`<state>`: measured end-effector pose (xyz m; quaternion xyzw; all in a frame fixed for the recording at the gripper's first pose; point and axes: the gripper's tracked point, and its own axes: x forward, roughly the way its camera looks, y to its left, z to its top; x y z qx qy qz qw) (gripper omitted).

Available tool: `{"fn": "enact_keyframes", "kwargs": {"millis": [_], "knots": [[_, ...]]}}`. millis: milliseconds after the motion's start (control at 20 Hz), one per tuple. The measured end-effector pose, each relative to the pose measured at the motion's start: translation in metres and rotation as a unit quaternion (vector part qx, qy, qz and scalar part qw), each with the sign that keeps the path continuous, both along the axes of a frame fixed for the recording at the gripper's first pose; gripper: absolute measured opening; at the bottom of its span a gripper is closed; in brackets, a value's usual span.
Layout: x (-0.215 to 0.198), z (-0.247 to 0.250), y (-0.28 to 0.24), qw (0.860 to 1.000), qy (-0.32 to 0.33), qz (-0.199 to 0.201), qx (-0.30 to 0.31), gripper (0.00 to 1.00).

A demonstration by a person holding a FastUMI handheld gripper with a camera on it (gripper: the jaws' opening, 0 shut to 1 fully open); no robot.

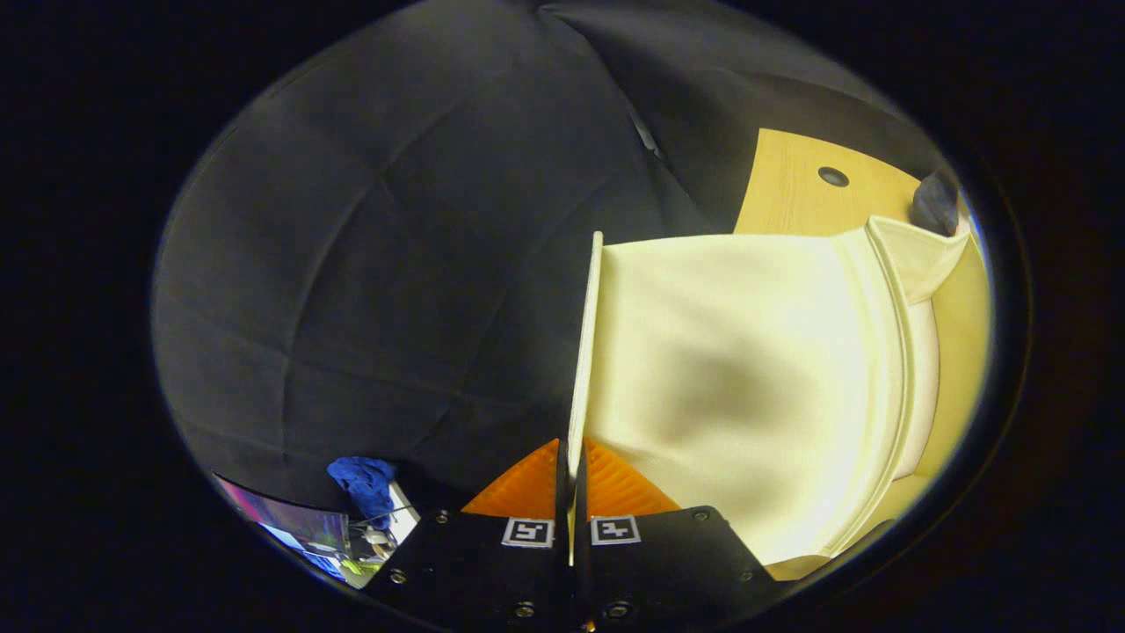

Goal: Open the storage box then place both shoes into the box .Put the left shoe in first, then the right shoe, with the right side of both shoes facing outward in a uniform manner.

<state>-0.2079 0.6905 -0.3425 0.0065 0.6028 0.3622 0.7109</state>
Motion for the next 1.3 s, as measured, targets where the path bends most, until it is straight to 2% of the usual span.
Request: {"fn": "enact_keyframes", "kwargs": {"millis": [250,350,500,550,600,900,1150,1300], "knots": [[-0.010,-0.030,-0.006,1.000,0.015,-0.003,-0.017,0.04],[-0.004,-0.026,-0.007,1.000,0.006,-0.003,-0.004,0.17],[0.022,-0.008,-0.014,0.999,-0.043,0.021,0.002,0.77],[0.028,0.006,-0.017,0.998,-0.057,0.029,0.006,0.82],[0.032,0.018,-0.020,0.997,-0.066,0.034,0.011,0.85],[0.045,0.092,-0.058,0.994,-0.089,0.026,0.055,0.85],[0.063,0.132,-0.122,0.992,-0.102,0.003,0.075,0.85],[0.090,0.141,-0.170,0.989,-0.132,-0.019,0.062,0.85]]}}
